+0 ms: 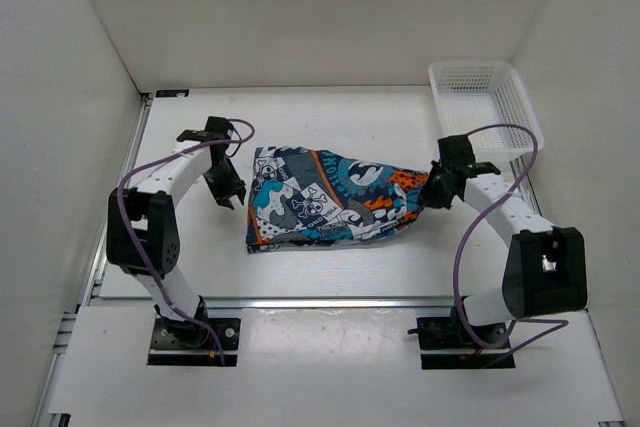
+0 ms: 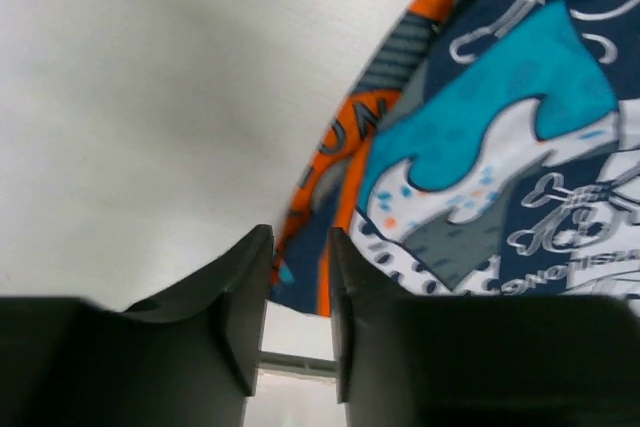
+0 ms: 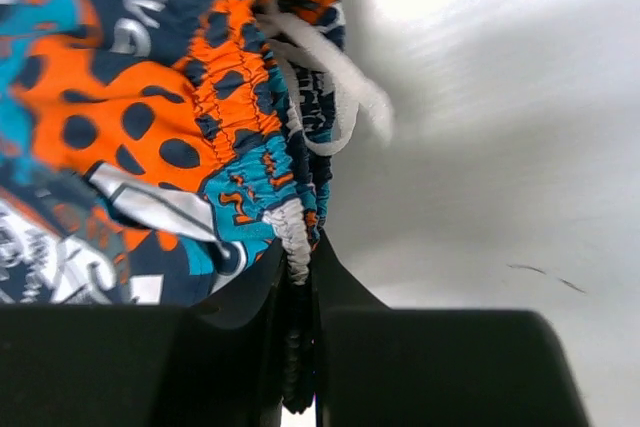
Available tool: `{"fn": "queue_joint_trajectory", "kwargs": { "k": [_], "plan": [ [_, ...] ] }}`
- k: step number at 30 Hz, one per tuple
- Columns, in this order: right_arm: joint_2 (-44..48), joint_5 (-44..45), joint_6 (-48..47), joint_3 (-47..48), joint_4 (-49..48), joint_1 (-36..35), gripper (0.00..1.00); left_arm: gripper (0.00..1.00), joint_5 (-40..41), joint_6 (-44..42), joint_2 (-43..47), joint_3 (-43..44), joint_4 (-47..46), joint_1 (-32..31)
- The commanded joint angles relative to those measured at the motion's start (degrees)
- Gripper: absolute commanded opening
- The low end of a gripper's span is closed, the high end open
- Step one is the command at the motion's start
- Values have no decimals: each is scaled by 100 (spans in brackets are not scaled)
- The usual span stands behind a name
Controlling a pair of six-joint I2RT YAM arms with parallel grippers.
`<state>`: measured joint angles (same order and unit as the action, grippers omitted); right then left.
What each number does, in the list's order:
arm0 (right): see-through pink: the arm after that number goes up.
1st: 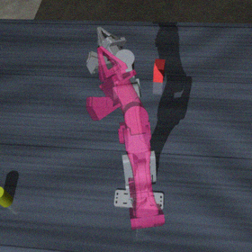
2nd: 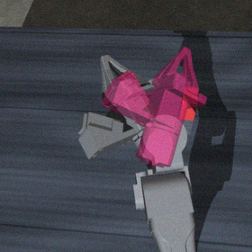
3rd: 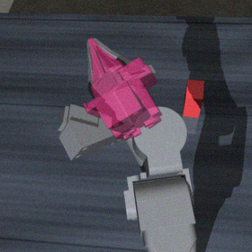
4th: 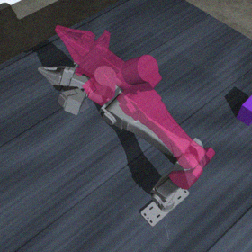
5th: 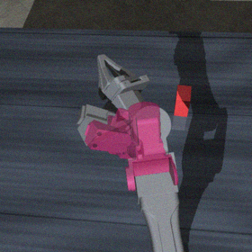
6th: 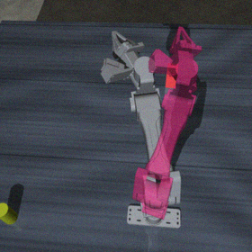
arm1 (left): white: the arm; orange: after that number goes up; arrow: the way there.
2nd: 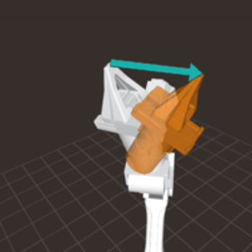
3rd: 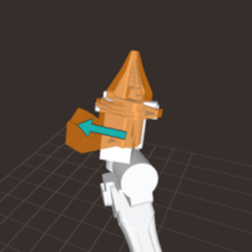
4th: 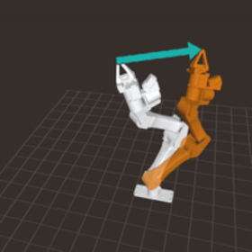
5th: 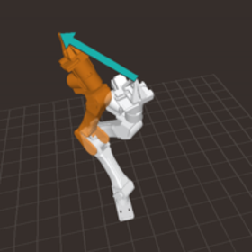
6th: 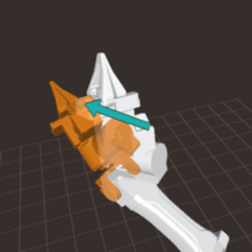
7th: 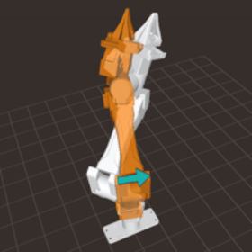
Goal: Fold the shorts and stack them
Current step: Fold the shorts
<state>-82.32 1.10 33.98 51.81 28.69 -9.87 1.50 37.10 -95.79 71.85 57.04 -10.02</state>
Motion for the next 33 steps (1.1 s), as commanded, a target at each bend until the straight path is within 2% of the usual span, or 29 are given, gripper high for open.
{"fn": "queue_joint_trajectory", "kwargs": {
  "k": [1,2,3,8,15,22,28,33],
  "plan": [
    [305,478,-409,810,461,-58,0,37,-333,-115,-404,250,-342,27],
    [305,583,-549,952,654,-59,0,17,-334,-115,-527,372,-403,27],
    [305,636,-646,1075,656,-111,0,10,-456,-115,-772,451,-404,-26],
    [104,707,-945,1874,901,-340,0,10,-826,-115,-1337,952,-536,-341],
    [-661,1304,-998,2930,1324,-1332,0,10,-1213,-115,-1943,1111,-772,-518],
    [-2013,2341,-805,4634,2036,-2772,0,10,-1319,-115,-2259,1173,-878,-518],
    [-3076,2447,-1058,6076,2237,-3687,0,10,-1266,-115,-2366,1173,-878,-518],
    [-4017,2264,-1542,7210,2308,-4049,0,10,-1213,-115,-2366,1120,-878,-518]
  ]
}}
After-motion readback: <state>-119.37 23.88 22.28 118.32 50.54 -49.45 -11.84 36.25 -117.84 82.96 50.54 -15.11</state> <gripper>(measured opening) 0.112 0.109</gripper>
